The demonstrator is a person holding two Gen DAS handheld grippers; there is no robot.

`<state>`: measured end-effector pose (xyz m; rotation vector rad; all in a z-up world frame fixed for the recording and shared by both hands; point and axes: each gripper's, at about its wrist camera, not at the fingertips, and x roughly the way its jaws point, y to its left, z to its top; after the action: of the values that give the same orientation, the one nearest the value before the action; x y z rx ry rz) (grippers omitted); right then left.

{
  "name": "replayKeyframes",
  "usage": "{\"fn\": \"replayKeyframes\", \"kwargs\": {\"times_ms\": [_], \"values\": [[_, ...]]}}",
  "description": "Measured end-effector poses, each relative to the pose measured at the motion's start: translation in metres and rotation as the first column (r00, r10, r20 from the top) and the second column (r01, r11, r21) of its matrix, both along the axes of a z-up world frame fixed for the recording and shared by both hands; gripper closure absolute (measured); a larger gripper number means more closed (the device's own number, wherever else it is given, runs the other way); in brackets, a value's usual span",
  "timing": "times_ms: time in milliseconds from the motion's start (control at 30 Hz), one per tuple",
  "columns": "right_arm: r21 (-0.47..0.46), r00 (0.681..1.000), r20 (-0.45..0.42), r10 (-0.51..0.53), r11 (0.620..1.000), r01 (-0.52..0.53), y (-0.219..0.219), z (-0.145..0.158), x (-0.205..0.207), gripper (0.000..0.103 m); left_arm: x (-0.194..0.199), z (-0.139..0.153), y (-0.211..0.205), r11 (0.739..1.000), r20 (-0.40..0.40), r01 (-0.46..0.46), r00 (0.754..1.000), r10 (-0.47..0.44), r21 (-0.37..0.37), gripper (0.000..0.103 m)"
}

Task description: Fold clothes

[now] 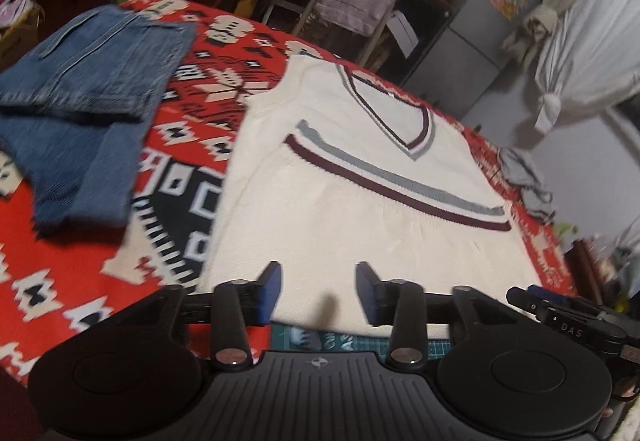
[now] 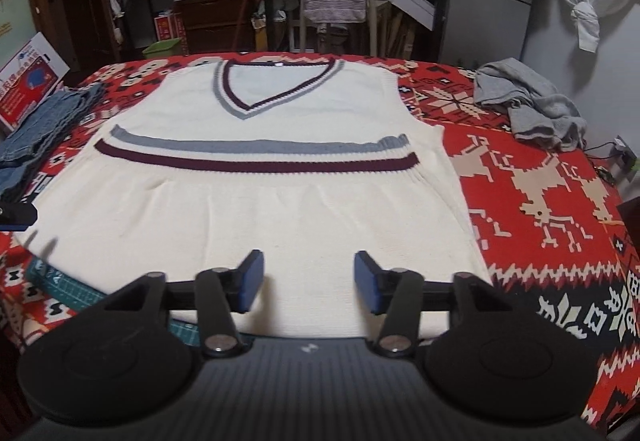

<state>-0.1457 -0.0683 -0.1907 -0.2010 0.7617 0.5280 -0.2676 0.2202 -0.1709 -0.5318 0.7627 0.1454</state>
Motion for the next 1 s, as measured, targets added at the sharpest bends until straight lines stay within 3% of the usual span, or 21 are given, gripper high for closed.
{"fn": "replayKeyframes", "kwargs": {"times_ms": [167, 333, 467, 633, 700, 1000], "values": [[0.010, 0.999, 0.021, -0.027, 1.000, 0.027, 0.001, -0.007, 0.005, 0.018, 0.031, -0.001, -0.029, 0.993, -0.022, 0.075, 0.997, -0.074, 0.095, 0.042], [-0.012, 0.999, -0.015, -0.044, 0.999, 0.044, 0.004, -0.025, 0.011, 0.015, 0.052, -0.014, -0.056, 0.973, -0.067, 0.127, 0.991, -0.116, 0.193, 0.040], [-0.015, 0.998, -0.019, -0.061, 0.998, 0.061, 0.005, -0.032, 0.010, 0.001, 0.056, -0.020, -0.072, 0.945, -0.068, 0.159, 0.987, -0.146, 0.286, 0.030], [-0.012, 0.997, -0.022, -0.070, 0.997, 0.070, 0.005, -0.033, 0.009, 0.000, 0.063, -0.027, -0.092, 0.906, -0.101, 0.211, 0.977, -0.187, 0.366, 0.004], [-0.012, 0.997, -0.020, -0.070, 0.997, 0.070, 0.005, -0.033, 0.009, 0.000, 0.064, -0.031, -0.100, 0.892, -0.105, 0.206, 0.978, -0.178, 0.402, 0.000], [-0.012, 0.997, -0.017, -0.070, 0.997, 0.070, 0.006, -0.033, 0.009, 0.000, 0.065, -0.033, -0.104, 0.894, -0.086, 0.161, 0.987, -0.137, 0.417, 0.000]]}}
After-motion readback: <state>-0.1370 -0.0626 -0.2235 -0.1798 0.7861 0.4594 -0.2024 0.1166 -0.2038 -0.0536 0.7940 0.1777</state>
